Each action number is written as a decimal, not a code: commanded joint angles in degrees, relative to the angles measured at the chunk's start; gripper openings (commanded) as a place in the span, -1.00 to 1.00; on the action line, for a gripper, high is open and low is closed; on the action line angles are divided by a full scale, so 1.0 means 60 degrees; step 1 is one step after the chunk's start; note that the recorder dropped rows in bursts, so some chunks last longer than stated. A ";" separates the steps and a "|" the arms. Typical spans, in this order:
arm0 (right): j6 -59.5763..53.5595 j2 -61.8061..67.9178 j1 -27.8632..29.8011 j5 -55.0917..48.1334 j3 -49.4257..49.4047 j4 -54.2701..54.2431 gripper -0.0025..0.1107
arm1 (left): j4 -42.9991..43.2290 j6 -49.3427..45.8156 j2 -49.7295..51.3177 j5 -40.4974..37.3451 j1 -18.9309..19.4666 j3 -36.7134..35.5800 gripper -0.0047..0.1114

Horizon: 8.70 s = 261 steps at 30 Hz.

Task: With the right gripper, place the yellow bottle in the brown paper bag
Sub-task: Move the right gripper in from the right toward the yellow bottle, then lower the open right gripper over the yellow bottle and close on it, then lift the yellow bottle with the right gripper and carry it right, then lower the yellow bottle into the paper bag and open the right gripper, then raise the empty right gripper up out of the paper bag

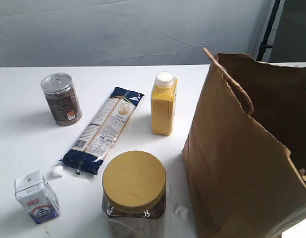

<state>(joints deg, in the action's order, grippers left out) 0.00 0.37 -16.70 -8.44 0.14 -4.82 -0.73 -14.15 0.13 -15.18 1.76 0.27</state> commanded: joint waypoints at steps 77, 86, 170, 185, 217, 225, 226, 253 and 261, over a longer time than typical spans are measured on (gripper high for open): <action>0.4146 2.2000 -0.4369 -1.0254 2.0256 -0.0335 0.16 | -0.0004 0.0068 -0.0022 0.0053 0.0002 -0.0045 -0.92; 0.4528 2.2502 -0.4369 -1.0254 2.0256 -0.0202 -0.38 | -0.0004 0.0068 -0.0022 0.0053 0.0002 -0.0045 -0.92; 0.5276 0.8280 -0.6233 -0.6099 0.7001 0.4439 0.15 | -0.0004 0.0068 -0.0022 0.0053 0.0002 -0.0045 -0.92; 0.4044 0.5438 -0.6233 -0.7454 0.9286 0.3257 -0.96 | -0.0004 0.0068 -0.0022 0.0053 0.0002 -0.0045 -0.92; 0.9241 0.4104 -0.4445 -0.1913 0.3041 0.7768 -0.96 | -0.0004 0.0068 -0.0022 0.0053 0.0002 -0.0045 -0.92; 0.4401 0.4104 -0.2206 0.3394 0.0824 0.3527 -0.96 | -0.0004 0.0068 -0.0022 0.0053 0.0002 -0.0045 -0.92; 0.4097 0.4104 -0.2084 0.3609 0.0582 0.3285 -0.96 | -0.0004 0.0068 -0.0022 0.0053 0.0002 -0.0045 -0.92; -0.0790 0.4104 -0.1962 0.4142 -0.0023 -0.0492 -0.96 | -0.0004 0.0068 -0.0022 0.0053 0.0002 -0.0045 -0.92; -0.0748 0.4104 -0.1962 0.4554 -0.0023 -0.0559 -0.96 | -0.0004 0.0068 -0.0022 0.0053 0.0002 -0.0045 -0.92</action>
<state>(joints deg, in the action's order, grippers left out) -4.04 25.16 -28.63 16.99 0.35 -7.65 -0.73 -14.15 0.13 -15.18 1.76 0.27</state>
